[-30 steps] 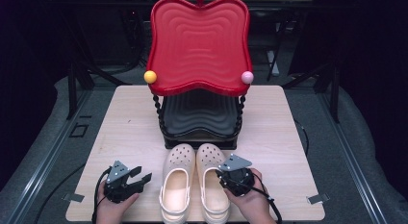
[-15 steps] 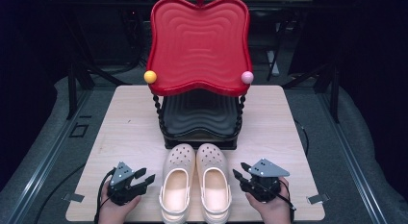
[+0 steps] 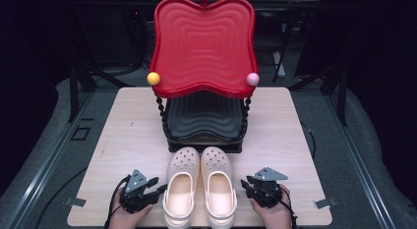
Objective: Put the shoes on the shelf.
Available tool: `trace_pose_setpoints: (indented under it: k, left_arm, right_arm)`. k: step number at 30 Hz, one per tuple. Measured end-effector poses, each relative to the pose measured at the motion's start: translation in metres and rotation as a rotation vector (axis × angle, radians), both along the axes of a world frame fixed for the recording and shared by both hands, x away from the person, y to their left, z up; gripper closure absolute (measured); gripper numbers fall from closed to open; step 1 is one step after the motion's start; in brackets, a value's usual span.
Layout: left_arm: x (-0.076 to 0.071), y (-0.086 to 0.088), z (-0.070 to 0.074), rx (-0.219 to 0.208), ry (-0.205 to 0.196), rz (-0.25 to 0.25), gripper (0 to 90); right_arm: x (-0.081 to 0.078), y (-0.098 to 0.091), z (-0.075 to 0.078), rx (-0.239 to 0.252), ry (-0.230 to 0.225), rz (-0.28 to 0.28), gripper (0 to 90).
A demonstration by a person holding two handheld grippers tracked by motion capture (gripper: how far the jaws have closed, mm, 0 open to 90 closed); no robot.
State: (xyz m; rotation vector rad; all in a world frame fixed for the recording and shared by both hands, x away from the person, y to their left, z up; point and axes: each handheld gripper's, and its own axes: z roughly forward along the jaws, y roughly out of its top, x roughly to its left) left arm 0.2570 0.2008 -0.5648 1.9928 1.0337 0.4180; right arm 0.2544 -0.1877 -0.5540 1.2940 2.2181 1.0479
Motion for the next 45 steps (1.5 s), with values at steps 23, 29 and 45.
trace_pose_setpoints:
  k: [23,29,45]
  left_arm:
    - [0.004,-0.017,-0.006,-0.013,0.010,0.018,73.6]
    - [0.004,-0.017,-0.006,-0.013,0.009,0.025,72.3]
    - [-0.004,-0.011,0.041,-0.110,-0.049,-0.018,61.6]
  right_arm:
    - [-0.003,0.026,-0.009,-0.020,0.048,0.092,81.7]
    - [-0.003,0.027,-0.008,-0.032,0.036,0.096,81.0]
    - [-0.014,0.016,0.043,0.021,-0.107,0.065,67.8]
